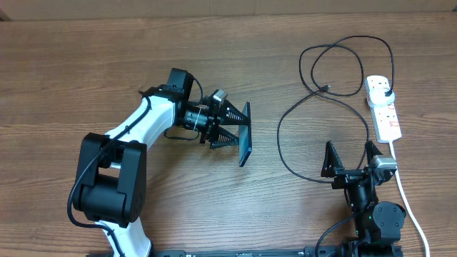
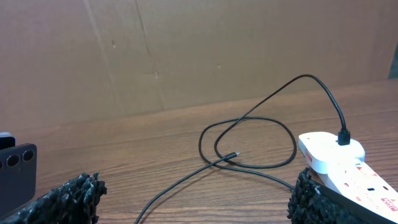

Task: Plug charger to phone and switch on socket
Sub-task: 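Lift the smartphone upright with the left gripper toward the centre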

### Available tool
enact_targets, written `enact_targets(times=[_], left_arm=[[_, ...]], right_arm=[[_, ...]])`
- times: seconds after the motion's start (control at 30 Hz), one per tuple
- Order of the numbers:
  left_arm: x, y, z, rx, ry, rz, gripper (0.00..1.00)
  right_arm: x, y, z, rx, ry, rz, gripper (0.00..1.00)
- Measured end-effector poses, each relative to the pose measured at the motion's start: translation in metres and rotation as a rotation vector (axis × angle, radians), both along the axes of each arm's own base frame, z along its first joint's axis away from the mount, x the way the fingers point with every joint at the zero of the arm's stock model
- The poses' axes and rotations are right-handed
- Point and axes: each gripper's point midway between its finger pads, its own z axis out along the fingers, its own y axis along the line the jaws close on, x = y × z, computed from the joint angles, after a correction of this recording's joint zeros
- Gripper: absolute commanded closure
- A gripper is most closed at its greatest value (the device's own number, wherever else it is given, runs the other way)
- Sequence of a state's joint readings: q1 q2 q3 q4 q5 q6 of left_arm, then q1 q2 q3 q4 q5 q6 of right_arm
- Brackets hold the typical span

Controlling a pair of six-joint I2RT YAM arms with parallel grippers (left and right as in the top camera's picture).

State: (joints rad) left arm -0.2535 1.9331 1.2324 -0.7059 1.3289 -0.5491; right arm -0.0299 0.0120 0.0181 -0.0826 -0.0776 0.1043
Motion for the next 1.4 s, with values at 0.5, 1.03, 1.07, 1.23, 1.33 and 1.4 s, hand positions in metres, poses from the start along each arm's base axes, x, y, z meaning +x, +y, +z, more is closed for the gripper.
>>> enact_targets(times=[0.5,1.03,1.07,1.23,1.33,1.4], left_arm=[[0.022,0.03,0.015,-0.084,0.049,0.094,0.36],[0.026,0.037,0.015,-0.085,0.049,0.115,0.37],[0.026,0.037,0.015,-0.085,0.049,0.115,0.37],[0.026,0.037,0.015,-0.085,0.049,0.115,0.37],[0.026,0.037,0.015,-0.085,0.049,0.115,0.37],[0.026,0.037,0.015,-0.085,0.049,0.115,0.37]], right_arm=[[0.0,0.0,0.0,0.0,0.0,0.0,0.0],[0.0,0.0,0.0,0.0,0.0,0.0,0.0],[0.0,0.0,0.0,0.0,0.0,0.0,0.0],[0.0,0.0,0.0,0.0,0.0,0.0,0.0],[0.0,0.0,0.0,0.0,0.0,0.0,0.0],[0.0,0.0,0.0,0.0,0.0,0.0,0.0]])
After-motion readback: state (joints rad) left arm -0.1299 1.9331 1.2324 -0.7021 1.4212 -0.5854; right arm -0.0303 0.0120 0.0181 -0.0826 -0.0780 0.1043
